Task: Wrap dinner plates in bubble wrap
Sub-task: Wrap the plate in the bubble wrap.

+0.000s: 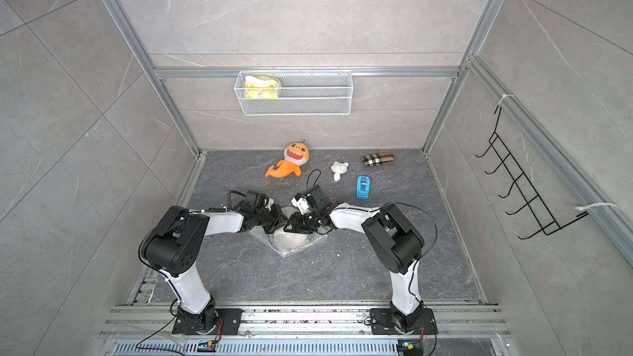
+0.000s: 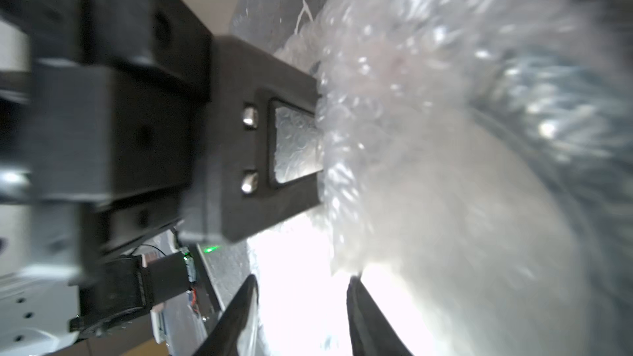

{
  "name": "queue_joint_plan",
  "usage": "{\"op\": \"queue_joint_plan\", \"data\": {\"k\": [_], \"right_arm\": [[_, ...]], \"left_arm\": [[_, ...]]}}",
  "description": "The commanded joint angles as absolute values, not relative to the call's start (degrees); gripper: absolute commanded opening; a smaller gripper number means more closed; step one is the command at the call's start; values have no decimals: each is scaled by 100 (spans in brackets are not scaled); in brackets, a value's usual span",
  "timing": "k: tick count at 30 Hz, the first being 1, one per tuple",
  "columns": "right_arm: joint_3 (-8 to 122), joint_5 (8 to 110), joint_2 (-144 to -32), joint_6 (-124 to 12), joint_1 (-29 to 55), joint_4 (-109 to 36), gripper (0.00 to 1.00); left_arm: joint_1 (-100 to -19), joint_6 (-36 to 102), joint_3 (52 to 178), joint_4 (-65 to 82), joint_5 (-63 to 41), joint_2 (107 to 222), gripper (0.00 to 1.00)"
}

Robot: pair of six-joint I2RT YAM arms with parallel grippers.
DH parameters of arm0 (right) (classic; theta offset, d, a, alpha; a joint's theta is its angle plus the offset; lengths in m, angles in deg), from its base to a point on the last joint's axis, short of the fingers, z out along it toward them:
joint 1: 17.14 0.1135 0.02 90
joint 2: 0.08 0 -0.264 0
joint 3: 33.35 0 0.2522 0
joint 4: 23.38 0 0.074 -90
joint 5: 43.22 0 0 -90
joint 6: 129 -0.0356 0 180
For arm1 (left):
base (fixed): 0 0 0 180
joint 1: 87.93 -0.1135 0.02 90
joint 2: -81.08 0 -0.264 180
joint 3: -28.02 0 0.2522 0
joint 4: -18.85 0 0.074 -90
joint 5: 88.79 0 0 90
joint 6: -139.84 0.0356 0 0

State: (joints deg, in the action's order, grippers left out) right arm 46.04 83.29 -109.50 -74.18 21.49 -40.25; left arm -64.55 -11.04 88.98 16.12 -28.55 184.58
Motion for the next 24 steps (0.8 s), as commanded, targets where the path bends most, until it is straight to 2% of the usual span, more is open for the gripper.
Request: {"op": "queue_joint_plan", "data": {"k": [1, 7, 11, 24], "right_arm": [[4288, 7992, -10599, -7785, 2017, -4033, 39], [4301, 7797, -10981, -7942, 2000, -3895, 23], [4471, 7649, -11199, -8004, 2119, -4052, 17], [4589, 7245, -11451, -7946, 2219, -4499, 13]], "left_arm": [[-6417, -967, 8661, 1159, -2717, 18641, 0], [-6408, -941, 8634, 1175, -2823, 18521, 0], [-6362, -994, 8679, 1099, -2844, 18255, 0], [-6026, -1041, 8846, 624, -2928, 17627, 0]]}}
